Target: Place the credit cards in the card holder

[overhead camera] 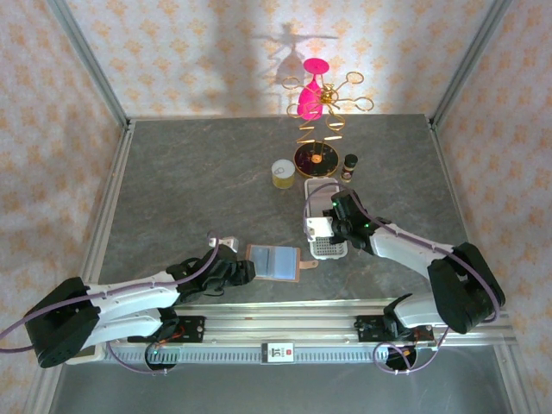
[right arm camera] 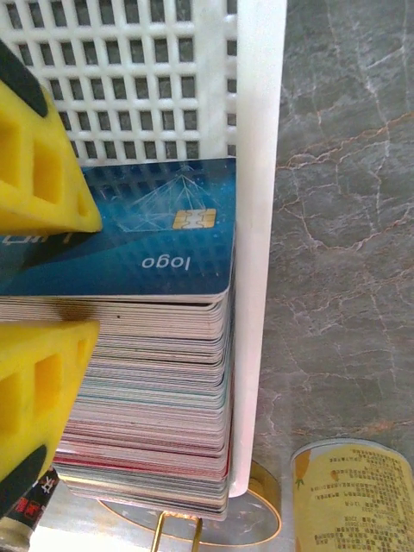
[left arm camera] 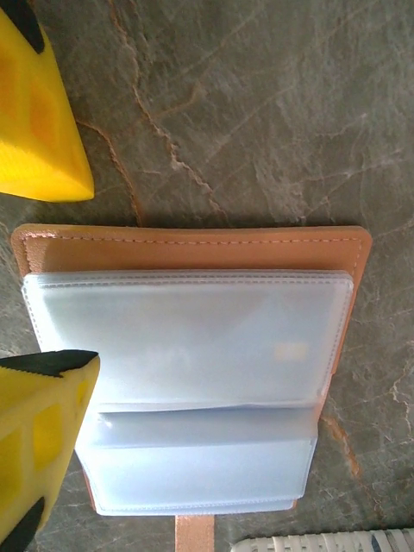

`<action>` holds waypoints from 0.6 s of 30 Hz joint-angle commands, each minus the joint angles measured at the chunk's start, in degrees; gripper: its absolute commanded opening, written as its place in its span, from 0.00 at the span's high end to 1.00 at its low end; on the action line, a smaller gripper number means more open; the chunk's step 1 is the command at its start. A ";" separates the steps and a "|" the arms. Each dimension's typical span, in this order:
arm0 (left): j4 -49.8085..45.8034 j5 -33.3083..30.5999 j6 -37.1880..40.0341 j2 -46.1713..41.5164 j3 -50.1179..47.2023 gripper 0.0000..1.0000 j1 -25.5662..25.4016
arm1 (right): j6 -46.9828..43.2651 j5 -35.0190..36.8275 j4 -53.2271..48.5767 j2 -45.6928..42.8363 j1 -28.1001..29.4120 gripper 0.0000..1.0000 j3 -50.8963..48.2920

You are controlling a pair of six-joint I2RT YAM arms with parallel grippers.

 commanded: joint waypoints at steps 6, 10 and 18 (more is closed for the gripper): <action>1.14 0.87 -0.91 0.09 -0.42 0.52 0.13 | 0.97 1.93 -1.73 -1.73 -0.24 0.81 1.00; 0.99 0.78 -0.79 0.08 -0.07 0.52 0.13 | 1.18 2.50 -2.55 -2.21 -0.27 0.84 1.37; 1.20 0.95 -0.74 0.31 0.02 0.52 0.13 | 2.31 2.25 -3.97 -3.88 -0.23 0.87 1.87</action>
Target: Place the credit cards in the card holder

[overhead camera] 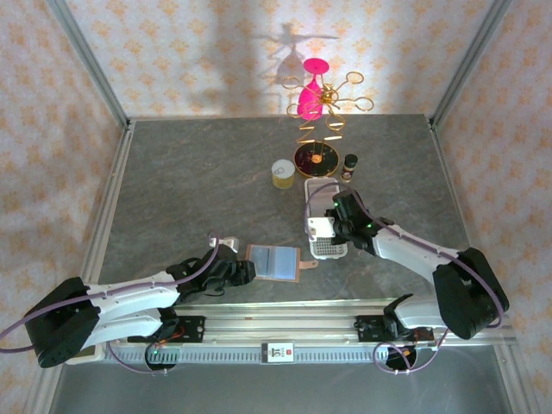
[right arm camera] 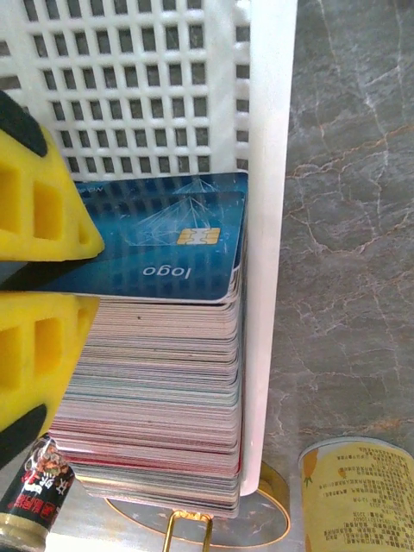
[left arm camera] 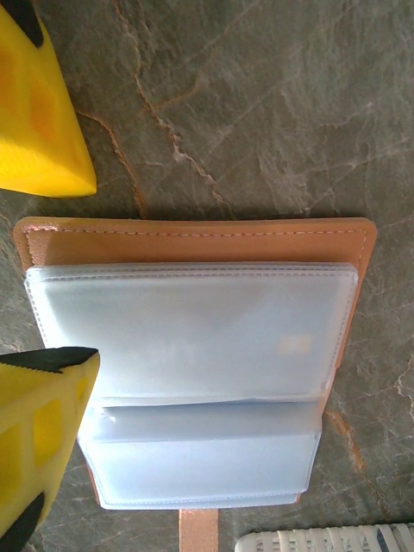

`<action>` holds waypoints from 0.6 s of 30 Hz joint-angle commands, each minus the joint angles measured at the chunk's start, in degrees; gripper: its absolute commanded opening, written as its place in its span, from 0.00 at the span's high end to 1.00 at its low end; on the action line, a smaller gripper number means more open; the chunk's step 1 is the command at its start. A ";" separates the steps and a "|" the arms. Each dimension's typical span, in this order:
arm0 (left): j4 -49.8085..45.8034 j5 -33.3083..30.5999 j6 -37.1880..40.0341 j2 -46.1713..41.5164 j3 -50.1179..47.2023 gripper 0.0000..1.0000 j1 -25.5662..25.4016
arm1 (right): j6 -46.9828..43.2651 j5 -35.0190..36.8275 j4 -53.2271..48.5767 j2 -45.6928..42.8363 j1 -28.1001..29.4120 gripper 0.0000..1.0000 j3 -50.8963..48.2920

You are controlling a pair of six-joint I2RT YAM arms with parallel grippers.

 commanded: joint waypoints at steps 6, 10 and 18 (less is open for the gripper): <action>1.05 0.12 -0.56 0.61 0.50 0.52 0.13 | 1.97 1.51 -3.42 -3.85 -0.16 0.87 1.85; 0.25 -0.91 -0.37 0.70 1.31 0.53 0.13 | 2.79 1.10 -6.12 -5.85 -0.07 0.87 2.29; -3.86 -5.10 1.66 -0.61 3.80 0.51 0.13 | 8.16 -2.90 -16.44 -10.46 0.58 0.94 4.90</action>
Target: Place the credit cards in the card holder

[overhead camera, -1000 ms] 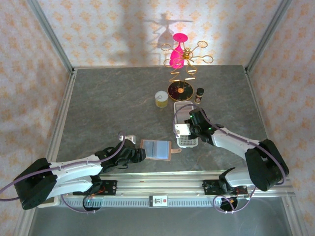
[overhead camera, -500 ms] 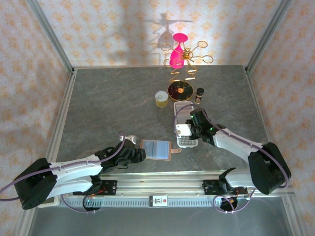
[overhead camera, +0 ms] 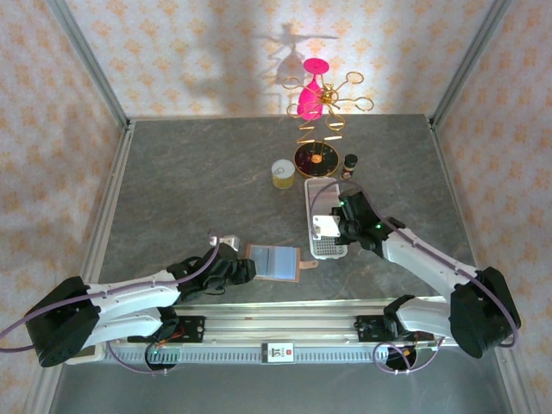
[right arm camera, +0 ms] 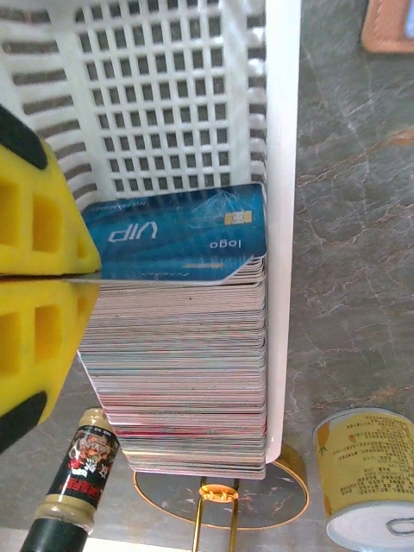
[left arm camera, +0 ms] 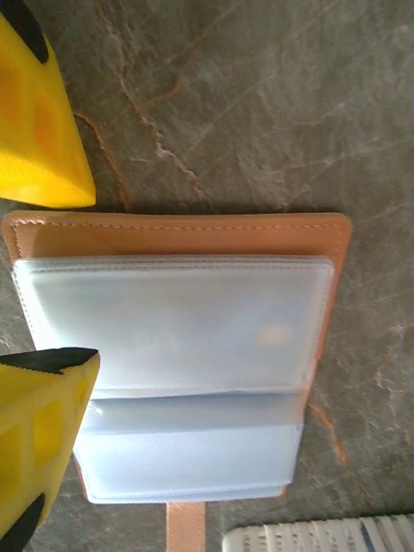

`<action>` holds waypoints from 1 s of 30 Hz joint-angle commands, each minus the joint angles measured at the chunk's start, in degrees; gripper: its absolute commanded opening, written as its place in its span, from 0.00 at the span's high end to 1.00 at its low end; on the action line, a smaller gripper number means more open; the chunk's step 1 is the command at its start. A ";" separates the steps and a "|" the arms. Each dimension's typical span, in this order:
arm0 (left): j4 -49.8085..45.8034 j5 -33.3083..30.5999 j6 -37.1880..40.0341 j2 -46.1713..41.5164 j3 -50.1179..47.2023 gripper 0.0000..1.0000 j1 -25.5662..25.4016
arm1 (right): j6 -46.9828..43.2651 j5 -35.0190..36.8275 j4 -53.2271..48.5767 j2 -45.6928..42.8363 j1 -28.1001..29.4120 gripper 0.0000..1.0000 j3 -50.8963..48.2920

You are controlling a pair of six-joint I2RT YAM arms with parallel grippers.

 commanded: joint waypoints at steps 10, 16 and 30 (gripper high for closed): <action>-8.54 -7.83 4.67 -0.60 5.66 0.40 0.13 | 26.04 -10.44 -10.38 -13.18 6.53 1.00 6.54; -11.41 -9.46 6.78 2.81 8.40 0.35 0.13 | 62.02 -4.91 3.89 -18.70 10.09 1.00 5.49; -11.07 -3.99 10.18 13.39 12.94 0.32 -0.05 | 124.08 -4.90 22.76 -11.71 18.59 1.00 -7.71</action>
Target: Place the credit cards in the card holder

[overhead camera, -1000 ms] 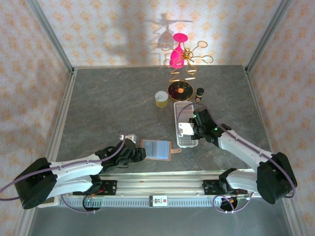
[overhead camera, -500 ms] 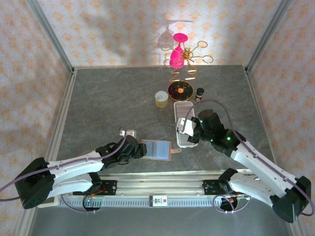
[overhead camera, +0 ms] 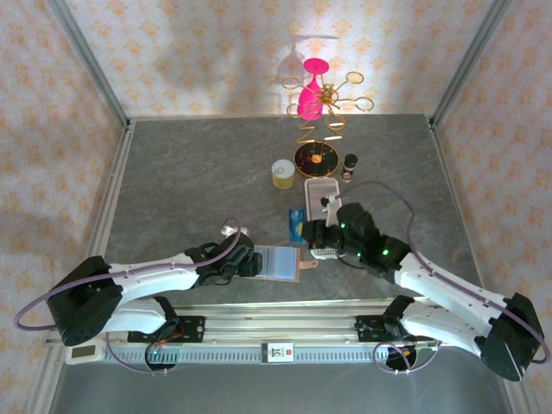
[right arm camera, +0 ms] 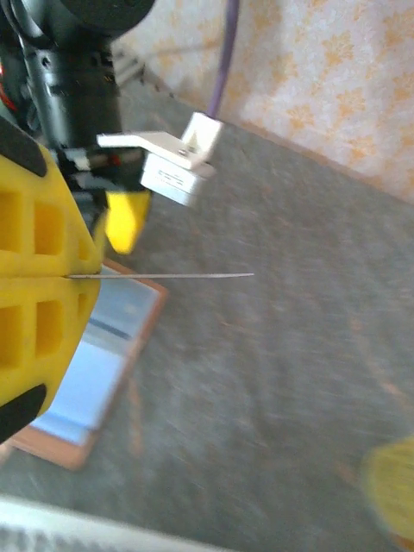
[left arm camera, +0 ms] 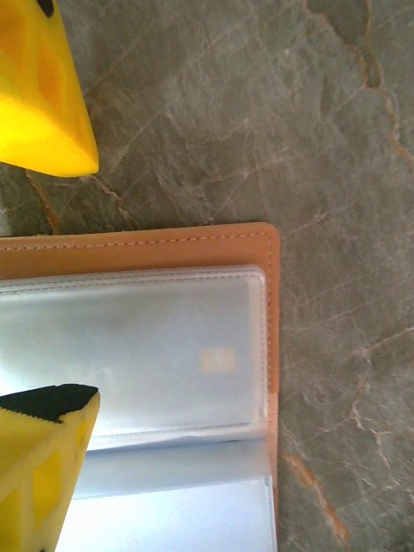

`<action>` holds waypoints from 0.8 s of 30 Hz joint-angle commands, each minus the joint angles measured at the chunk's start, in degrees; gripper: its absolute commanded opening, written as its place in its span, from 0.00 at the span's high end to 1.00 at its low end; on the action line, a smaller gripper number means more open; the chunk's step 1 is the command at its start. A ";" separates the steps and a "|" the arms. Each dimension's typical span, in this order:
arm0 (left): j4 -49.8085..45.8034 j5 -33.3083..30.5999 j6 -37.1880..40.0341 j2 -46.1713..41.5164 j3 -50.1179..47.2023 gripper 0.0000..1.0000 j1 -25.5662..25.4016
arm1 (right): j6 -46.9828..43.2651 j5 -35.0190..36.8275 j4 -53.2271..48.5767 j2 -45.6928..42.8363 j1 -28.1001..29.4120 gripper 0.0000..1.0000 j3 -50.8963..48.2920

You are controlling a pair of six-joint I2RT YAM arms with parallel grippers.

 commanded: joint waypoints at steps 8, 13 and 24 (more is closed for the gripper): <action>0.43 2.55 1.03 3.33 1.00 0.36 -0.16 | 22.48 9.09 14.11 7.17 7.90 1.00 -7.54; 1.82 3.19 -0.49 2.86 -0.87 0.42 -0.16 | 23.44 10.52 17.20 12.34 10.47 1.00 -7.63; 3.19 3.61 -1.79 2.21 -3.78 0.52 -0.68 | 24.44 11.43 21.28 20.91 12.38 1.00 -6.27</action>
